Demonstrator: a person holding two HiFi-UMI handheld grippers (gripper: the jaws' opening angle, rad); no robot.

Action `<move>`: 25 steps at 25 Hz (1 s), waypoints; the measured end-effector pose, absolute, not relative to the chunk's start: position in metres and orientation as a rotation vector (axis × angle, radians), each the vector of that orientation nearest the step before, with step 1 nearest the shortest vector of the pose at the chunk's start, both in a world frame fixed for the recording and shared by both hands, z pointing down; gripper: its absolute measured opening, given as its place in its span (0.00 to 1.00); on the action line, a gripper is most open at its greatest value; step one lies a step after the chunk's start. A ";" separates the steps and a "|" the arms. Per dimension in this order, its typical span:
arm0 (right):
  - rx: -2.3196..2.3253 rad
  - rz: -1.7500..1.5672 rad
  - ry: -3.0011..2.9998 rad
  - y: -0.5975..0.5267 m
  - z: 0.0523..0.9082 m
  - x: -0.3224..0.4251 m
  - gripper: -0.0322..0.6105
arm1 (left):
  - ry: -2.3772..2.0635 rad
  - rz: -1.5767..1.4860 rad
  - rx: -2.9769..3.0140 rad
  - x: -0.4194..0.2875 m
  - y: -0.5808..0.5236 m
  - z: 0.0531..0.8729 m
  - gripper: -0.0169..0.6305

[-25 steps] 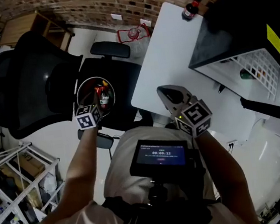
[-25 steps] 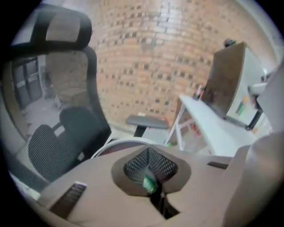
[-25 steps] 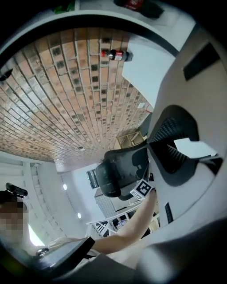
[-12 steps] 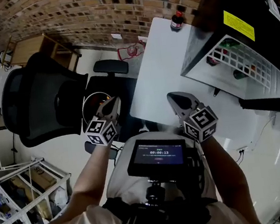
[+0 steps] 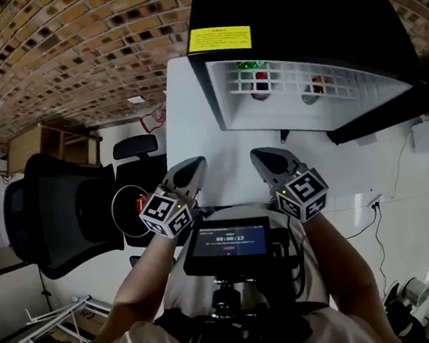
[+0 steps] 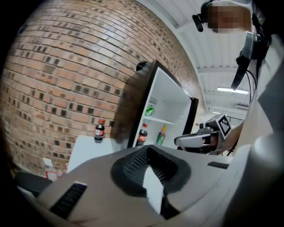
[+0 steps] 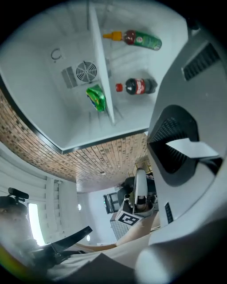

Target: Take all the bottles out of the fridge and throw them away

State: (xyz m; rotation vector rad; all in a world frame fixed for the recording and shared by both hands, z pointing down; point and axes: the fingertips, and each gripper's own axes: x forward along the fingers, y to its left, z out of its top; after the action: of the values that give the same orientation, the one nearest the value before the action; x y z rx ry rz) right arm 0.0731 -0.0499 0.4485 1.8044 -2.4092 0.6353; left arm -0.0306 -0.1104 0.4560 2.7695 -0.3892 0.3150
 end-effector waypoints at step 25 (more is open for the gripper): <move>2.170 0.531 -2.265 0.024 0.419 0.219 0.05 | 0.012 0.321 2.894 0.156 -0.027 0.410 0.04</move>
State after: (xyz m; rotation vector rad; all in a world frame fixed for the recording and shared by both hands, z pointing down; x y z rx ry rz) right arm 0.2189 0.0237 0.4191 2.1697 -2.2655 0.5305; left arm 0.1555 -0.0267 0.4104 2.8943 0.0124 0.3206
